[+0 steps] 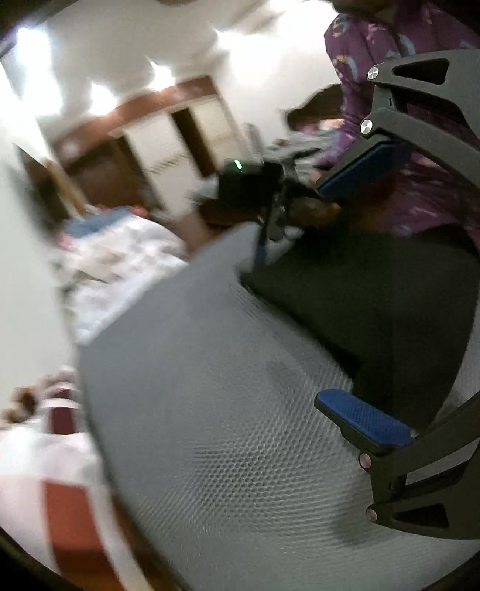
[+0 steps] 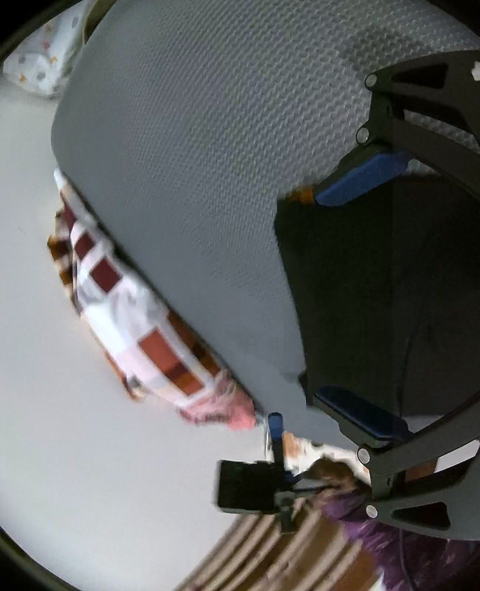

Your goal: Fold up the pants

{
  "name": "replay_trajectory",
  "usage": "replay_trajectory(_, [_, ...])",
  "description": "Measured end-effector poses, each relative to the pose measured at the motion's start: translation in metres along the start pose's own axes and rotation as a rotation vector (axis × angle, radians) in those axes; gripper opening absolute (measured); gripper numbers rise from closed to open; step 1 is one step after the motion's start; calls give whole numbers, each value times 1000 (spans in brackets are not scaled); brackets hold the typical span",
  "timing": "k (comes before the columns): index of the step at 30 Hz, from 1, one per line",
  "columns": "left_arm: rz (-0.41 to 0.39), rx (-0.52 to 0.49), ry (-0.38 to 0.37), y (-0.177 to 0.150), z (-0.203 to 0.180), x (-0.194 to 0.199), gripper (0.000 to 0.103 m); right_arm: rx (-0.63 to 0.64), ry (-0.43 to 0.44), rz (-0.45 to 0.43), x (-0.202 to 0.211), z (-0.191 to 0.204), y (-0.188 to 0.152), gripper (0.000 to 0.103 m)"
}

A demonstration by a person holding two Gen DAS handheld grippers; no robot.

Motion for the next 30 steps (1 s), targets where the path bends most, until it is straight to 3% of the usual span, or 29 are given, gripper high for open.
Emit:
replay_trajectory(2, [114,-16,0,20,6,-16,103,-34,-20,26,-9,-10,-3,99])
replay_trajectory(4, [260,-29,-60,31,6,-40,103,-74,8,14,-9,-18,-5,99])
replay_trajectory(7, [456,-66,-32,28,4,-75,103,-96,16,3,-7,-22,-5,99])
replay_trajectory(10, [639,-7,-35,17,14,-107,103,-92,5,-6,-7,-21,-6,99])
replay_trajectory(14, [775,19,-10,-10,12,-102,103,-63,-58,-10,-12,-13,-4,99])
replay_trajectory(18, [862,120,3,-46,18,-77,103,-16,-155,7,-21,-3,-2,100])
replay_trajectory(20, [925,122,71,-67,17,-74,103,17,-233,19,-28,3,-2,100])
replay_trajectory(22, [909,148,52,-73,16,-70,103,30,-283,22,-32,6,-2,99])
replay_trajectory(26, [805,176,-1,-78,14,-59,103,31,-296,22,-34,5,-2,99])
replay_trajectory(29, [653,212,12,-76,28,-34,103,28,-290,17,-34,4,-2,99])
replay_trajectory(30, [567,255,8,-78,39,-19,103,24,-286,14,-33,4,-3,99])
Point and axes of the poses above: each gripper's, at about its wrist camera, not at the fingertips, and x roughly against the way its jaws point, z to its left, y to its top, the point moved 4 cm from there along -x, roughly the way its jaws point, and after that the axes turned 13 degrees about z, right-handed, at the moved point
